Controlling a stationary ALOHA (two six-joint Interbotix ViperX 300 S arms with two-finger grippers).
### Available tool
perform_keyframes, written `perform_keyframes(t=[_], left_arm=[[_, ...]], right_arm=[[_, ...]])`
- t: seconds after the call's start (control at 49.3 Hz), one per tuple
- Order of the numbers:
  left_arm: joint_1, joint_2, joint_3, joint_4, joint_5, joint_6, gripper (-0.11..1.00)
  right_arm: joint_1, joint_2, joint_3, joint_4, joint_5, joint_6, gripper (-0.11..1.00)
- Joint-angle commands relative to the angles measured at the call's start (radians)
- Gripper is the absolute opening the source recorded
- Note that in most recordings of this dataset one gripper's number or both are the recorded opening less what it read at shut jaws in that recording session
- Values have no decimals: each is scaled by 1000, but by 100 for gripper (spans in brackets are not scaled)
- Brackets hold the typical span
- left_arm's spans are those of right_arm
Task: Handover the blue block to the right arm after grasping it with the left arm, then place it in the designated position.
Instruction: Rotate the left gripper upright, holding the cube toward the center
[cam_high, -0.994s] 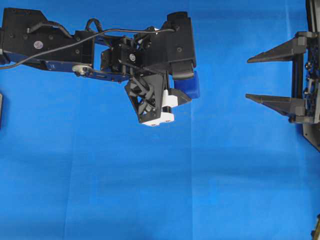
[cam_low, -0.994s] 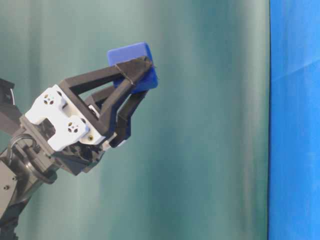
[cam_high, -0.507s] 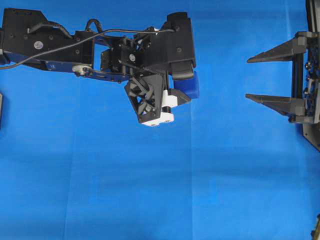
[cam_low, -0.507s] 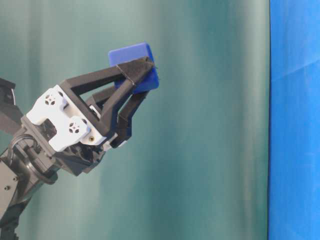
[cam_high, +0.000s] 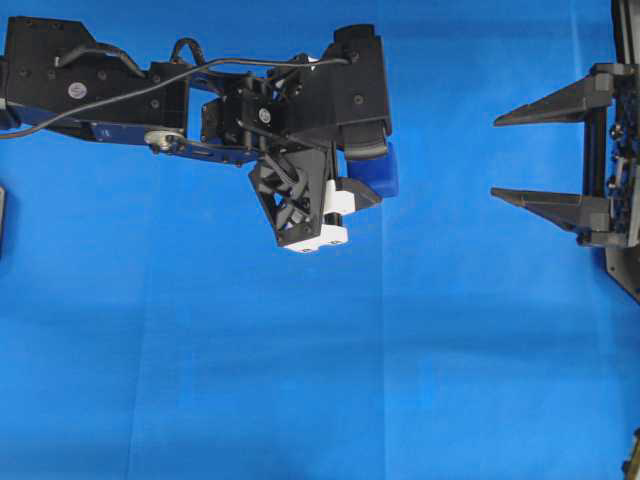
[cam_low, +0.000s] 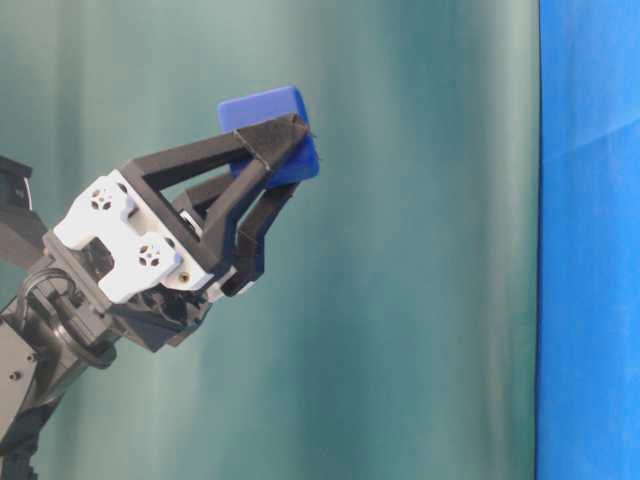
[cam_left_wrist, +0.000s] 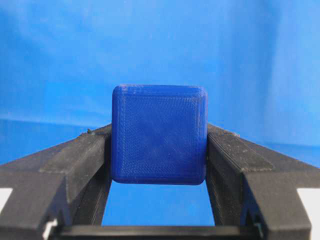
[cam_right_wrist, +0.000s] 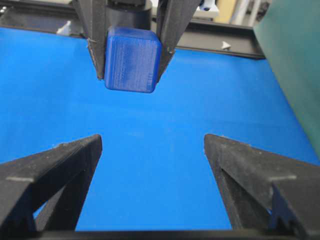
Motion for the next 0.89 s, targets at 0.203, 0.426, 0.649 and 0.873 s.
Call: perform_keyframes(t=[0.203,0.426,0.649,0.873], left_arm=[[-5,-57,18,2,-63,0,46],[-18,-152,186,2,-328,-6,46],[-38,-270,377,2,-588,6,46],[-51,-364,545,0,-830,-2,46]], right_arm=[[-3,6,-26,3,-3,0,96],[-2,6,-28,3,-3,0,96],[-2,5,-28,3,-8,0,96],[-3,6,-28,3,-11,-2,96]])
